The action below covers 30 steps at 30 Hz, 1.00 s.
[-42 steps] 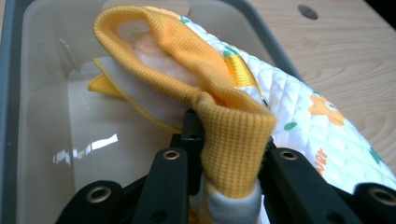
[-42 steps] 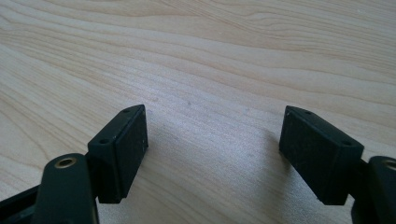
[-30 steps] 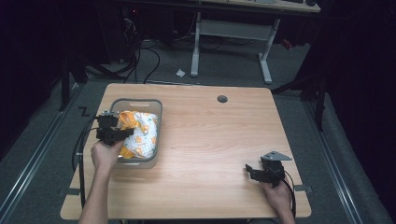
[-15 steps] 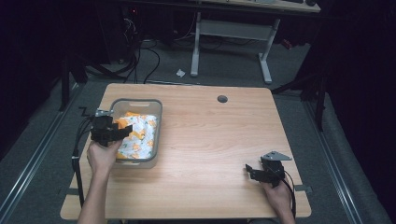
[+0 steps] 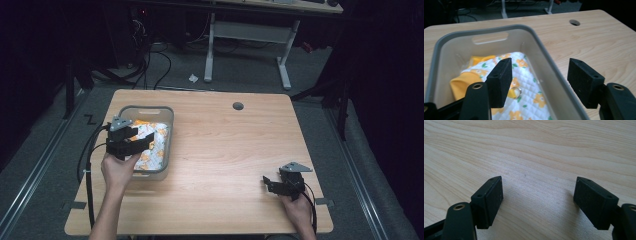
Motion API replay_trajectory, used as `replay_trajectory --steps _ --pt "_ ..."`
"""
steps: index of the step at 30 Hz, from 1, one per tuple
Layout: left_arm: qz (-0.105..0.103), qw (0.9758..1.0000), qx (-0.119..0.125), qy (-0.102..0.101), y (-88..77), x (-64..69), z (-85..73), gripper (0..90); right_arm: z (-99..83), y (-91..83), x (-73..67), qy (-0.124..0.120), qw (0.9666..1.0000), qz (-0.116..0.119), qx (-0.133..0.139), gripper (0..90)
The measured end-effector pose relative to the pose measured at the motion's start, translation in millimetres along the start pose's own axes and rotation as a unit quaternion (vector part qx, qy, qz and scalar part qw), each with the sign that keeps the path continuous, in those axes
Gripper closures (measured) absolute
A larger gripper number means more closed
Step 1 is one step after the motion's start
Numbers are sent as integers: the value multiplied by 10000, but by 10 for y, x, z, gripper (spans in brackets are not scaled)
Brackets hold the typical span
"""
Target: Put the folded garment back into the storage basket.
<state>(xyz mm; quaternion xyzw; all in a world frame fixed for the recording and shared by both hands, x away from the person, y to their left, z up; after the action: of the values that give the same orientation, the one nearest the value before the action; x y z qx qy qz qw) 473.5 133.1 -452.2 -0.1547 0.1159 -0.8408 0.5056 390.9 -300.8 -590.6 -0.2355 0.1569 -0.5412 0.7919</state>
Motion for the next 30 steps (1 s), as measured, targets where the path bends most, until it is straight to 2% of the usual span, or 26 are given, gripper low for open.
replay_trajectory --steps 9,14,18,27,30 --pt "-273 9995 96 133 19 297 8 365 0 0 0 -2 10000 1 0 239" --pt "-354 9992 104 179 36 390 2 365 0 0 0 1 10000 0 0 239" --pt "-300 9988 153 347 41 466 -3 368 0 1 0 3 10000 0 2 239" --pt "-508 9977 118 437 68 663 -35 367 0 0 1 -7 10000 2 1 239" --pt "-579 9975 104 398 71 708 -54 368 0 1 1 -4 10000 -2 4 240"
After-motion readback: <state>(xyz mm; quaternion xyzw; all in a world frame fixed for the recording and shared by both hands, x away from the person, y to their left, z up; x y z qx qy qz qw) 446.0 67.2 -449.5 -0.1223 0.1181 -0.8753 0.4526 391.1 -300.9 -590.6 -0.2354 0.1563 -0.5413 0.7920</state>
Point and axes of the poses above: each handheld gripper's, and its own axes: y roughly forward along the jaws, z roughly out of its top, x roughly to its right, the point moved 10 cm from there along y, roughly forward along the jaws, and after that the axes turned 14 degrees about x, right-handed, at the moved point
